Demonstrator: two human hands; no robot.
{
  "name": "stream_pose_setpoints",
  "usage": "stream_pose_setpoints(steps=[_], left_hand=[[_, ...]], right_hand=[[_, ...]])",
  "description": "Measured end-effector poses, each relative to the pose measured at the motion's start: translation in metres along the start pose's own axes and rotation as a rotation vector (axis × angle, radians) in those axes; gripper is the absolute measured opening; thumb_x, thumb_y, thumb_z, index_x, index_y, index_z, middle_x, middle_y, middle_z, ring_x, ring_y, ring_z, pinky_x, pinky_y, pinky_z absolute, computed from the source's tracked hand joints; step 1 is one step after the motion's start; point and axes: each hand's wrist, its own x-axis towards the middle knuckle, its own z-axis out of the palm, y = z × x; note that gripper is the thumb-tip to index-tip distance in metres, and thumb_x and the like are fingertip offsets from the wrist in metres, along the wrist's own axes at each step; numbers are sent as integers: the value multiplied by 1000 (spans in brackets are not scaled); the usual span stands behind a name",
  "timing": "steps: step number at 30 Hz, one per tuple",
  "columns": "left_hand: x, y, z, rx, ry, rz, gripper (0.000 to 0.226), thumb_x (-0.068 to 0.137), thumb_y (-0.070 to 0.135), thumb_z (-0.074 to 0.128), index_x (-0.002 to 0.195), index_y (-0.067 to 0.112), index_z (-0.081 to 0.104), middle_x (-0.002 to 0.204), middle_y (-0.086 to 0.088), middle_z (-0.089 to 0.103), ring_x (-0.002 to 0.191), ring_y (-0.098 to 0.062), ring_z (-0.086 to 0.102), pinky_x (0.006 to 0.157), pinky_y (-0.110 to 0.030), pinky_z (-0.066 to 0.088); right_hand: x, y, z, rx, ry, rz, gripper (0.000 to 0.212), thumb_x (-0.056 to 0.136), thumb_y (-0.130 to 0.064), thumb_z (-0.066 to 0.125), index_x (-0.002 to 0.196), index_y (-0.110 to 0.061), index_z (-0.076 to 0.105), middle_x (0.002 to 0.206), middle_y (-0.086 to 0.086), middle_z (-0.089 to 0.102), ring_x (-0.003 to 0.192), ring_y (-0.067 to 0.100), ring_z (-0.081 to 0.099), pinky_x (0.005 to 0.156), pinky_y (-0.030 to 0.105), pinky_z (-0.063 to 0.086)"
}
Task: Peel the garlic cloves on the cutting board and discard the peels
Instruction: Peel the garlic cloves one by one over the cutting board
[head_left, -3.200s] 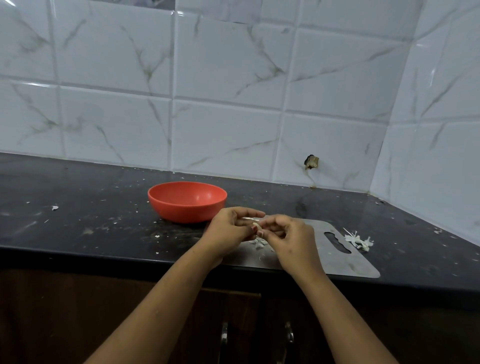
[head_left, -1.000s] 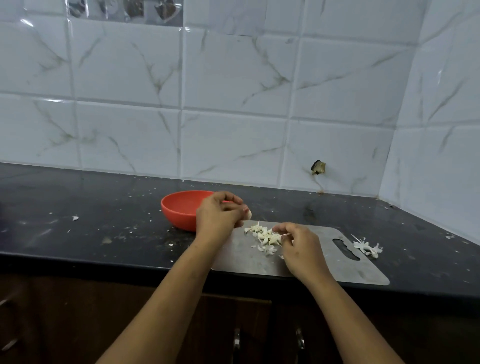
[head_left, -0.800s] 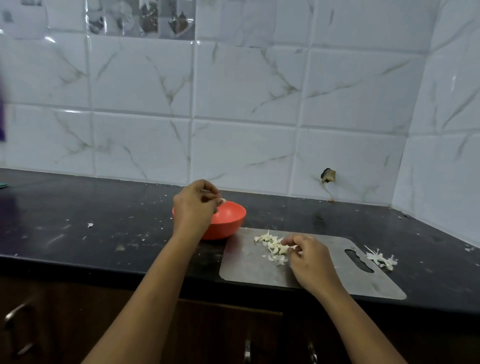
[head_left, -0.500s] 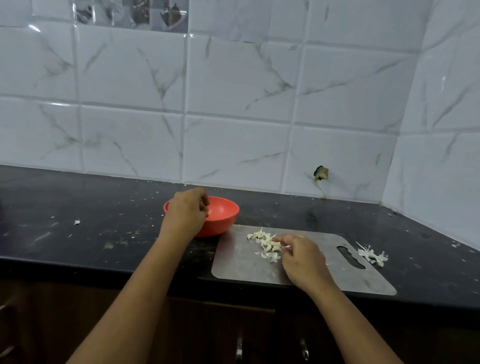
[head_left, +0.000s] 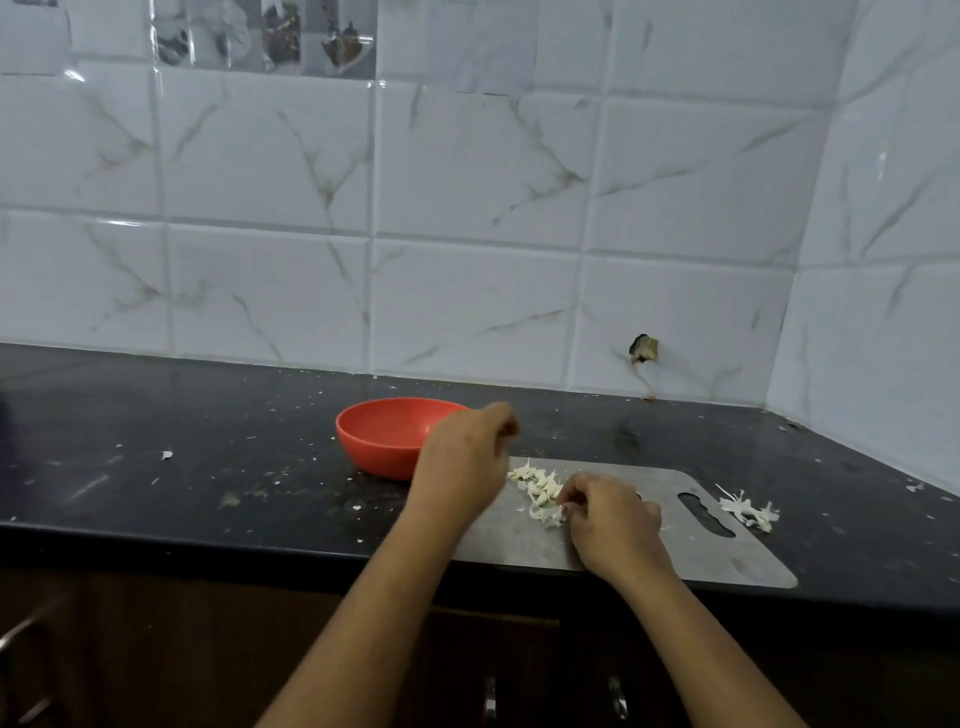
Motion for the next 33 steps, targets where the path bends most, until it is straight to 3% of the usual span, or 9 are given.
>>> stream_pose_setpoints(steps=[4, 6, 13, 17, 23, 28, 33], left_hand=[[-13, 8, 21, -9, -357, -57, 23, 86, 12, 58, 102, 24, 70, 101, 5, 72, 96, -14, 64, 89, -32, 50], [-19, 10, 28, 31, -428, -57, 27, 88, 14, 55, 108, 25, 69, 109, 4, 70, 103, -15, 62, 92, -32, 48], [-22, 5, 33, 39, -384, -86, 31, 87, 18, 56, 116, 27, 64, 113, 7, 69, 109, -15, 59, 89, -32, 48], [-20, 2, 32, 32, -403, -128, 28, 89, 23, 54, 115, 27, 63, 113, 6, 69, 110, -17, 58, 91, -35, 48], [-22, 2, 29, 55, -404, -119, 37, 90, 12, 51, 124, 24, 60, 122, 2, 64, 119, -17, 51, 98, -35, 44], [-25, 2, 26, -17, -271, -159, 29, 85, 4, 58, 107, 19, 70, 106, 2, 70, 106, -13, 59, 92, -28, 45], [-26, 2, 26, -41, -208, -222, 23, 81, 1, 59, 91, 18, 70, 94, 3, 69, 90, -12, 62, 82, -26, 49]], right_hand=[[-1, 0, -1, -27, 20, 8, 20, 98, -18, 44, 106, -31, 56, 107, -8, 63, 112, 18, 52, 82, 33, 23], [-2, 1, -2, 0, 47, 10, 19, 98, -17, 43, 104, -32, 54, 105, -9, 63, 111, 17, 51, 81, 31, 21], [-1, 5, 1, 66, 65, -57, 27, 98, -17, 46, 105, -36, 65, 112, -11, 65, 115, 15, 51, 84, 31, 25], [-3, 1, -4, -29, -47, -178, 43, 98, -13, 38, 116, -42, 64, 119, -11, 59, 117, 15, 48, 91, 34, 30], [-6, -2, -6, -88, -33, -80, 42, 94, -9, 40, 106, -38, 68, 115, -9, 58, 118, 16, 44, 91, 36, 28], [-7, -1, -4, -60, 57, -12, 36, 91, -4, 42, 95, -32, 65, 112, -5, 58, 116, 19, 45, 84, 34, 25], [-5, 0, -2, 23, 37, -115, 37, 92, -5, 42, 96, -32, 67, 109, -6, 59, 113, 17, 47, 91, 35, 33]])
